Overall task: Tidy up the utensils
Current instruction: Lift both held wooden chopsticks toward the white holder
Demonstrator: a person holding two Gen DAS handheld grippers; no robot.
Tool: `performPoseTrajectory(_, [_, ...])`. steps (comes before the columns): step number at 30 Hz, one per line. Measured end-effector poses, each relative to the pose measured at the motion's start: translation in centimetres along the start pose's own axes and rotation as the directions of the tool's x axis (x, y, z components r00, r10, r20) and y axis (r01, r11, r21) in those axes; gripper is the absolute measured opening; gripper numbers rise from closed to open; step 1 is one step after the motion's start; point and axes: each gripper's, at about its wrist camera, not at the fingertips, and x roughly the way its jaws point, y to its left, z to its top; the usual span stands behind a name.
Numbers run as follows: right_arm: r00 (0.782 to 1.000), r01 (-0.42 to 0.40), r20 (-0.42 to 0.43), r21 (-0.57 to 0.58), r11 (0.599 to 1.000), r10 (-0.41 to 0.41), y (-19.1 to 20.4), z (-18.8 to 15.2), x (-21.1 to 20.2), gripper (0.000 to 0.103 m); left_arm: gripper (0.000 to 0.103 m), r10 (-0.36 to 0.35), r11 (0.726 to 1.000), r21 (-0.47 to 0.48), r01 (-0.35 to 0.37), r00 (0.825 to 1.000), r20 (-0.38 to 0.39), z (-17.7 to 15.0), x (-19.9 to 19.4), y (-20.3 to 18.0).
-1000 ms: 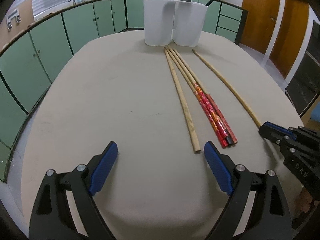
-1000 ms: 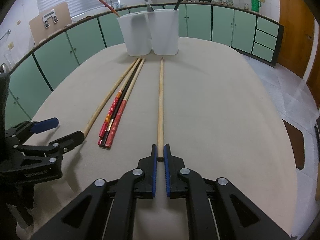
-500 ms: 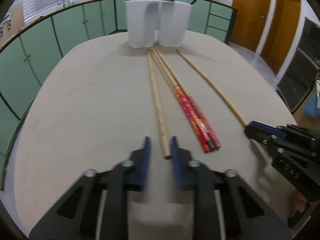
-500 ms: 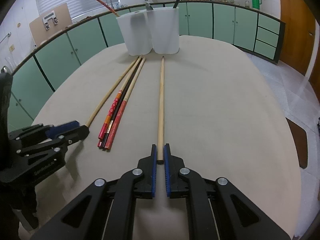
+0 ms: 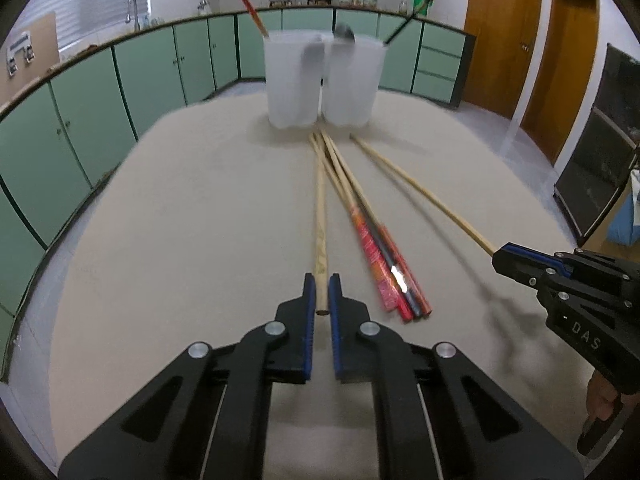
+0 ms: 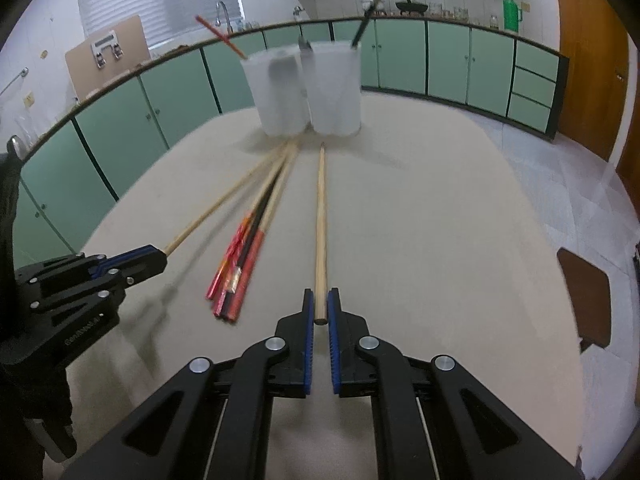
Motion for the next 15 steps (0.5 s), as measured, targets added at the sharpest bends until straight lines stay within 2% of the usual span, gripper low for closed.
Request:
performPoseTrajectory(8, [0.995, -0.016, 0.096, -0.018, 1.0, 0.017, 0.3, 2.8, -3.5, 0.007, 0.006, -0.001, 1.0, 0.005, 0.0, 0.993, 0.117, 3.2, -4.1, 0.4])
performPoseTrajectory(15, [0.981, -0.025, 0.19, -0.051, 0.998, 0.034, 0.6, 6.4, -6.6, 0.007, 0.006, -0.009, 1.0, 0.018, 0.005, 0.974, 0.224, 6.4, -7.4, 0.4])
